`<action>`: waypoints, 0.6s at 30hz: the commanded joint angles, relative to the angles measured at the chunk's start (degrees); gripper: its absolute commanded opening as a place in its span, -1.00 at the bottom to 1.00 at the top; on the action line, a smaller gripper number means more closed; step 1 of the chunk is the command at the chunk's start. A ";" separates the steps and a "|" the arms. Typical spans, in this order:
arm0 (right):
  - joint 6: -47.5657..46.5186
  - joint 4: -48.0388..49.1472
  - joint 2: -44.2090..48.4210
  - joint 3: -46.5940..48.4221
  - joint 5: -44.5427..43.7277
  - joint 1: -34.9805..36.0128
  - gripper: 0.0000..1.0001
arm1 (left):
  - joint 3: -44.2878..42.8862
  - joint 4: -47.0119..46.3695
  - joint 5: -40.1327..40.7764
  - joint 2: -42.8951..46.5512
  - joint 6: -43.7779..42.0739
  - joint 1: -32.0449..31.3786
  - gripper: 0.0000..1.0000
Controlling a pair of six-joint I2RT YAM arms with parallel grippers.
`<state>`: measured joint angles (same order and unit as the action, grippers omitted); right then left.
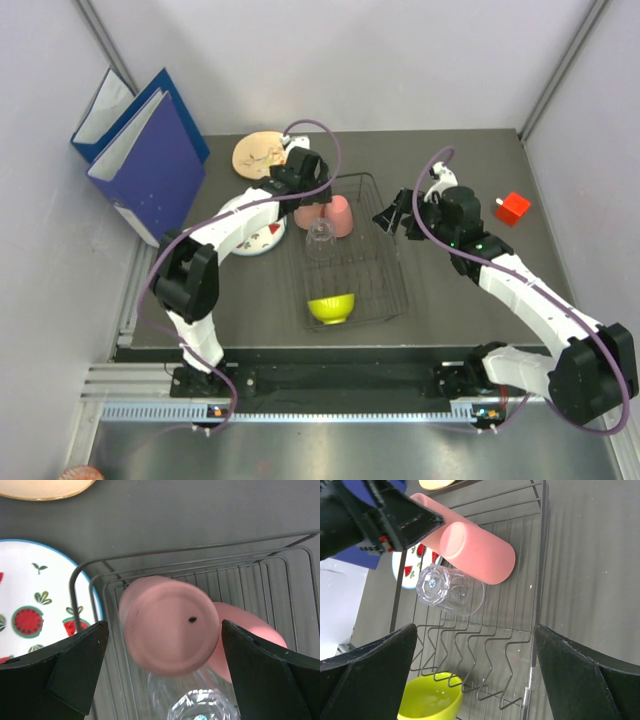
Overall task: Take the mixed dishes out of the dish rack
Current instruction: Pick up the cup from the dish rack.
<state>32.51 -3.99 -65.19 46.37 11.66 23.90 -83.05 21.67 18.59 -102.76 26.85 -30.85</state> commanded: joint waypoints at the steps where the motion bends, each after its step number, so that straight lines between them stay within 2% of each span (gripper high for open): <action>1: -1.22 0.82 1.64 0.04 -0.23 0.62 0.99 | -4.14 -4.00 -1.10 -2.44 -0.84 -0.09 0.98; 4: -1.22 0.48 1.64 -0.23 -0.32 0.71 0.99 | -4.58 -3.74 -1.01 -3.41 -1.10 -0.09 0.98; 5: -1.40 0.47 1.73 -0.31 -0.32 0.80 0.99 | -4.49 -3.65 -0.84 -3.41 -1.10 -0.09 0.92; 9: -1.31 0.65 1.73 -0.31 -0.41 0.71 0.99 | -3.44 -3.65 0.74 -2.36 -1.27 -0.09 0.53; 10: -1.31 0.82 1.56 -0.40 -0.50 0.71 0.99 | -3.00 -3.74 1.01 -1.92 -1.36 -0.09 0.34; 11: -1.22 0.74 1.64 -0.49 -0.50 0.71 0.99 | -2.74 -3.83 1.53 -1.22 -1.45 -0.09 0.27; 18: -1.05 0.83 2.08 -0.40 -0.76 0.71 0.99 | -3.17 -2.95 2.94 4.58 -2.24 -0.17 0.21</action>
<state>32.10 -4.23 -65.12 46.30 11.60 23.90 -85.17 20.16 19.49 -105.65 25.52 -30.85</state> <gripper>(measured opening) 0.996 0.721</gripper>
